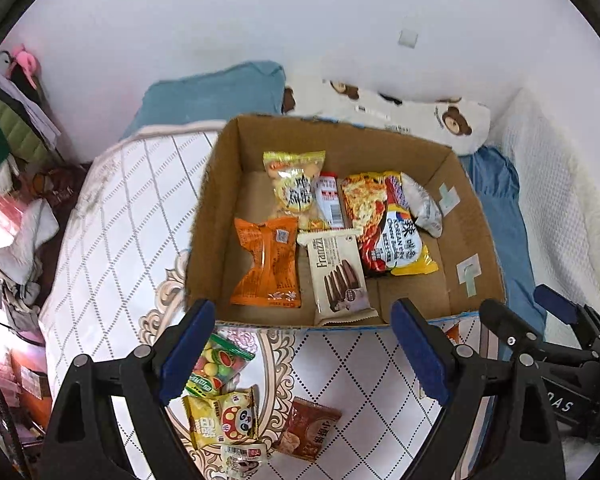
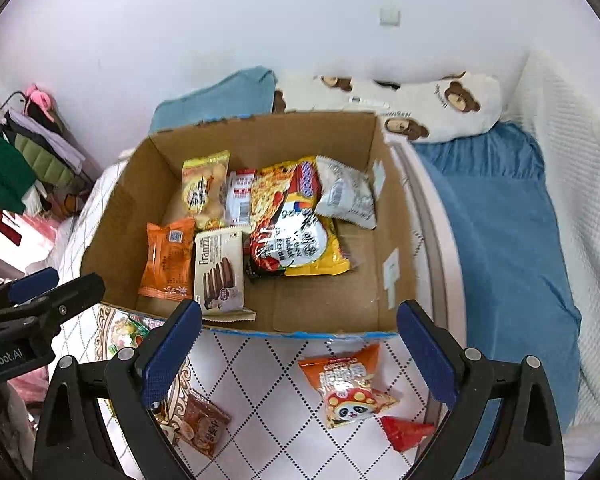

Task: Organize snacks
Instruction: 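Lift both tools back above the remaining snacks, then grasp the brown biscuit pack with the right tool while the left tool grasps the small white pack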

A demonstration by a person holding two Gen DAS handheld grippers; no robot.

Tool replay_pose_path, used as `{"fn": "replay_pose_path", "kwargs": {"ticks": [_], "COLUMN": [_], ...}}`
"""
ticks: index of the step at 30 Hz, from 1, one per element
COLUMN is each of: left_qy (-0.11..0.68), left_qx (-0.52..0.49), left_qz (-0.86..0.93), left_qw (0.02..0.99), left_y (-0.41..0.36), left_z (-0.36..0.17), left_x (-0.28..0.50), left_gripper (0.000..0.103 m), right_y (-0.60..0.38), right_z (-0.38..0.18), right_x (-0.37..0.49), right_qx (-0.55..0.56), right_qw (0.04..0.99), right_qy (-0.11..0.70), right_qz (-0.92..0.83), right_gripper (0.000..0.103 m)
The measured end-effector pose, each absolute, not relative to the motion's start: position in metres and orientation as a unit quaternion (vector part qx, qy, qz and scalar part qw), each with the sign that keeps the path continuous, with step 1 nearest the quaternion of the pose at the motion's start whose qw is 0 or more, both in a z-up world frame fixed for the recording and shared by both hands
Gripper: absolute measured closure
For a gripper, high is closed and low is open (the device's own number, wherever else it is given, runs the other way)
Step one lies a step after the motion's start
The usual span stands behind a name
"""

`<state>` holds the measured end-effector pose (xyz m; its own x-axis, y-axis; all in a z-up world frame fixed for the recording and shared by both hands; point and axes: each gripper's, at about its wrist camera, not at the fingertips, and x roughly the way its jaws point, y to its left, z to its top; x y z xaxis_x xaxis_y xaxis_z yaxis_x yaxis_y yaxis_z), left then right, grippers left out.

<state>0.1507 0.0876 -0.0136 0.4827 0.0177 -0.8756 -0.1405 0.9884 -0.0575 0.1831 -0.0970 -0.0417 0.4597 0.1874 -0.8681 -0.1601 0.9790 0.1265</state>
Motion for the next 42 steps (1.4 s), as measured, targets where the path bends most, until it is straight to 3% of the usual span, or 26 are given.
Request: {"fn": "replay_pose_path", "kwargs": {"ticks": [11,18,20,21,22,28,33,35,38,42], "left_qy": [0.477,0.510,0.527,0.538,0.553,0.625,0.646,0.659,0.676,0.701], "left_qx": [-0.059,-0.073,-0.070,-0.066,-0.066,-0.087,-0.069,-0.069,-0.075,-0.086], "left_qz": [0.066,0.109,0.127,0.136,0.144,0.152,0.120,0.102,0.073,0.032], "left_qw": [0.874,0.850,0.837,0.829,0.818,0.760,0.751,0.742,0.730,0.707], "left_y": [0.072,0.115,0.135,0.146,0.158,0.204,0.199,0.193,0.183,0.162], "left_z": [0.001,-0.034,-0.052,-0.062,-0.074,-0.139,-0.161,-0.171,-0.186,-0.206], "left_x": [0.119,0.085,0.072,0.066,0.059,0.035,0.029,0.025,0.018,0.016], "left_gripper": [0.013,0.013,0.013,0.013,0.013,0.013,0.013,0.013,0.013,0.013], "right_y": [-0.116,-0.105,-0.095,-0.087,-0.080,-0.028,0.011,0.027,0.048,0.038], "right_z": [-0.014,-0.049,-0.070,-0.087,-0.099,-0.193,-0.238,-0.246,-0.250,-0.243], "right_x": [0.146,0.127,0.120,0.115,0.112,0.099,0.091,0.087,0.079,0.063], "right_qx": [0.025,0.049,0.067,0.080,0.084,0.129,0.111,0.077,-0.016,-0.059], "right_qw": [0.876,0.842,0.820,0.805,0.795,0.720,0.697,0.708,0.731,0.736], "right_qy": [0.469,0.516,0.543,0.560,0.572,0.661,0.696,0.691,0.671,0.662], "right_qz": [0.112,0.153,0.169,0.179,0.183,0.165,0.134,0.123,0.122,0.130], "right_gripper": [0.003,0.004,0.013,0.026,0.030,0.031,0.031,0.030,0.043,0.044]}}
